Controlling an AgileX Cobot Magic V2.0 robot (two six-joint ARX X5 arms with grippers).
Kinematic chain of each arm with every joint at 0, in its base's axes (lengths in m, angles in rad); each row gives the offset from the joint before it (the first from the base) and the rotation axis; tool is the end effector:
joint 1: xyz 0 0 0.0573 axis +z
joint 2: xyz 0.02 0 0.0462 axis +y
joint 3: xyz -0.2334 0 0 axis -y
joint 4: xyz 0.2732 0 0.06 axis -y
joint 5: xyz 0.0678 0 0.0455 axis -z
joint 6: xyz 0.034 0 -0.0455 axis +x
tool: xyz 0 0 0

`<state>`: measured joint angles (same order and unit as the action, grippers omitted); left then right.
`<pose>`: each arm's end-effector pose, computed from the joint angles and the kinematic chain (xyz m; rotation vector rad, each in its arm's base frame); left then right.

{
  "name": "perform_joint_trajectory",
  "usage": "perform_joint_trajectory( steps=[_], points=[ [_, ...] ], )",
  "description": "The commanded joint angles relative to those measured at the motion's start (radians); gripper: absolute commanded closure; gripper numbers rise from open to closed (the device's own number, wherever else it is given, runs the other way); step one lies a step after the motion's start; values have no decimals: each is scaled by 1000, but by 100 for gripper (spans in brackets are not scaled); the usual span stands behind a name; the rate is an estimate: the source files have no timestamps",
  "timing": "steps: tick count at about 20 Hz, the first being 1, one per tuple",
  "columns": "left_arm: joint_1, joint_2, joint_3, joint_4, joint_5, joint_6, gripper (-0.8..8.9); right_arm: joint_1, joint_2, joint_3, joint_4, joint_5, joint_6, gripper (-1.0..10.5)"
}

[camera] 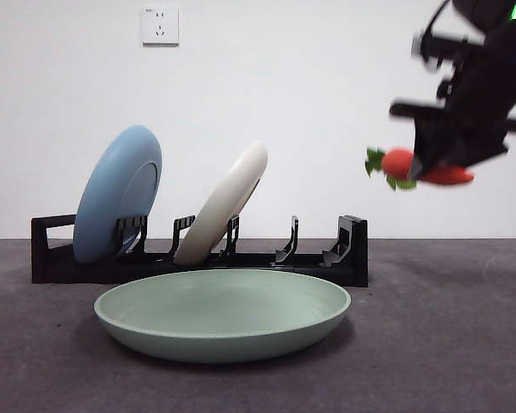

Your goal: Take the green plate from the plate rack,put the plate on the table,take the carrot from the table,put the carrot in the plate

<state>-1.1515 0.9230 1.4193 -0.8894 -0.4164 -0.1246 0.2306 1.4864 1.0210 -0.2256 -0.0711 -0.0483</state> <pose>0.0867 -0.1608 0.4346 0.1656 0.3285 -0.7046 0.3400 0.0823 0.2023 -0.1013 0.6844 0.3063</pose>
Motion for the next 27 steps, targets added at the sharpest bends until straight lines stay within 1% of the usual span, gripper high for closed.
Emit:
perform_joint_trajectory(
  steps=[1, 3, 4, 6, 9, 13, 17, 21, 23, 24, 25, 26, 27],
  points=[
    [-2, -1, -3, -2, -11, -3, 468, 73, -121, 0, -124, -8, 21, 959],
    [-2, -1, -3, -14, -29, -4, 468, 187, -205, 0, -225, -8, 24, 959],
    [-2, -1, -3, -17, -29, -4, 468, 254, -218, 0, -251, -8, 39, 959],
    [-2, -1, -3, -25, -29, -4, 468, 354, -210, -1, -259, -8, 60, 959],
    [-2, -1, -3, -41, -29, -5, 468, 471, -127, -1, -232, -8, 92, 959],
    [-2, -1, -3, -53, -29, -6, 468, 541, 53, -1, -169, -8, 97, 959],
    [-2, -1, -3, -58, -29, -6, 468, 585, 223, -1, -93, -8, 97, 959],
    [-2, -1, -3, -68, -29, -7, 468, 617, 320, -1, -44, -6, 101, 958],
    [-2, -1, -3, -80, -29, -7, 468, 624, 329, -1, -44, -5, 101, 953],
    [-2, -1, -3, -85, -29, -7, 468, 628, 329, -1, -43, -4, 102, 917],
    [-2, -1, -3, -88, -29, -7, 468, 629, 324, -1, -44, -1, 106, 807],
    [-2, -1, -3, -88, -29, -7, 468, 628, 317, -1, -45, 0, 112, 669],
    [-2, -1, -3, -88, -29, -7, 468, 627, 303, -1, -46, 3, 112, 499]
  ],
)
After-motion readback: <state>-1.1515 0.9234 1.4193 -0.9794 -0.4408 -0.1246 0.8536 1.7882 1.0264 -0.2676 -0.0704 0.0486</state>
